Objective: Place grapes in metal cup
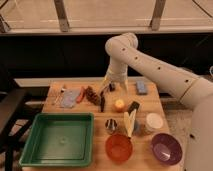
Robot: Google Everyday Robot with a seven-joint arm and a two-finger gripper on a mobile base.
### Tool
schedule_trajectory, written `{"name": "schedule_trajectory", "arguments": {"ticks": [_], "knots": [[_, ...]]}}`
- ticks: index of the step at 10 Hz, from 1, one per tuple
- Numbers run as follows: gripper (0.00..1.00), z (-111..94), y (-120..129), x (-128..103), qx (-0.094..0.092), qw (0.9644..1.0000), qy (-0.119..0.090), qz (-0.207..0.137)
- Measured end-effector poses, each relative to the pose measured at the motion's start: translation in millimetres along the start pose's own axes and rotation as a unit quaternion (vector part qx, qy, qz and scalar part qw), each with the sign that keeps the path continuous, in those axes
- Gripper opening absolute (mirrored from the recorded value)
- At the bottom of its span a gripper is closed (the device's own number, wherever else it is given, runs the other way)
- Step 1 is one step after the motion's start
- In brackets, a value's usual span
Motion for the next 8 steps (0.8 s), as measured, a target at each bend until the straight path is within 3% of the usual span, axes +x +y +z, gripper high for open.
{"name": "schedule_trajectory", "arguments": {"ticks": [2,4,6,8], "knots": [[0.75,0.2,-6.7,4.0,-0.001,0.9998,0.016,-0.015],[0.75,2.4,-36.1,18.8,0.003,0.9979,0.042,-0.05],[0.75,10.7,-79.0,39.2,0.005,0.9932,0.06,-0.099],[0.75,19.5,-101.0,63.3,0.004,0.9884,0.074,-0.133]]}}
